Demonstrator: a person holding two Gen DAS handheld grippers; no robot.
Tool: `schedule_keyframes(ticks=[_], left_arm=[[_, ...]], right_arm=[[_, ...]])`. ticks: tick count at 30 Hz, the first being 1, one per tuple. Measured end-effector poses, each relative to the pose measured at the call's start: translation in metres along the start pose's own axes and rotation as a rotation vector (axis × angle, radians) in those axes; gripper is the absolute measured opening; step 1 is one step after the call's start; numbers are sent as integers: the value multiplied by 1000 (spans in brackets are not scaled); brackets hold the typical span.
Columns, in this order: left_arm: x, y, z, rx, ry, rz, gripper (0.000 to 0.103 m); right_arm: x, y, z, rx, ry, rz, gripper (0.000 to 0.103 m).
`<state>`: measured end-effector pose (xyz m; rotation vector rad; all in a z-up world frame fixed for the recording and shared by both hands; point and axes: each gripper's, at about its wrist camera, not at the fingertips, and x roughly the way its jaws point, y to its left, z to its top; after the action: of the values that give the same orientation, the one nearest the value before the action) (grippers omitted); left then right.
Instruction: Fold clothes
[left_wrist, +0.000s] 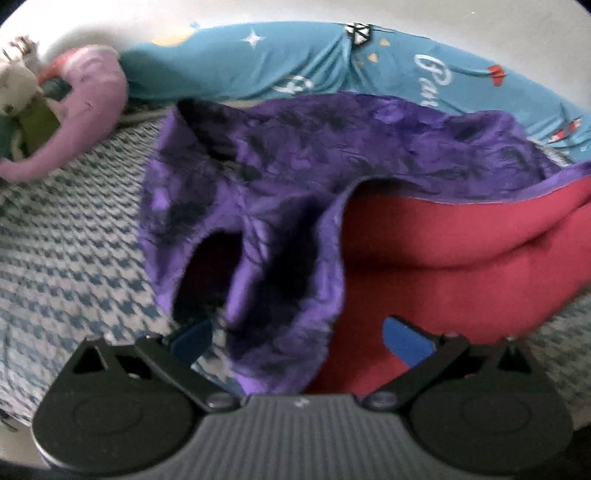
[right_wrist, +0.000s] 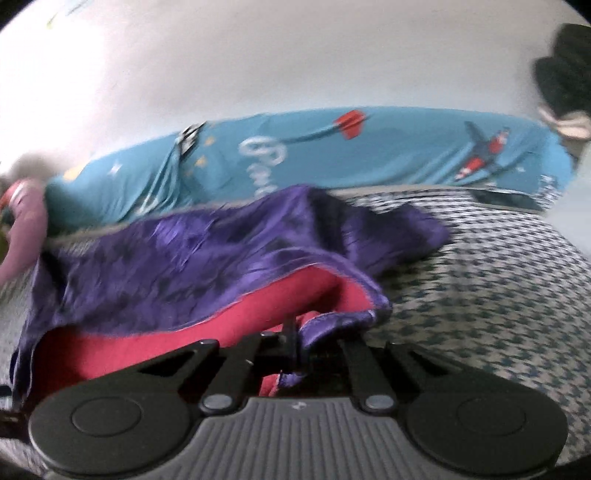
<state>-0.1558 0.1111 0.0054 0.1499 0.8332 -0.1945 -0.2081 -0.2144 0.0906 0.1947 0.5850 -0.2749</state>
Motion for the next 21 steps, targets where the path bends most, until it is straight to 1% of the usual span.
schedule_keyframes(ticks=[4,8,12,15,21], left_arm=[[10,-6,2,17,-15,97,103],[16,-2,5,9,-25,203,103],[12,10,9,-39,-48,301,103],[7,24,12,-86,-61,356,103],[-10,44,19,-165,-103,433,103]], right_arm=[[-13,-18,3,65,-32,-39,7],[-23,-28,3,84,-59,-86,5],[-29,-30,-1,96,-54,-104,4],[-32,-27,-7,92,-26,-123,4],[-43,-25,-19,84,-23,-142,4]])
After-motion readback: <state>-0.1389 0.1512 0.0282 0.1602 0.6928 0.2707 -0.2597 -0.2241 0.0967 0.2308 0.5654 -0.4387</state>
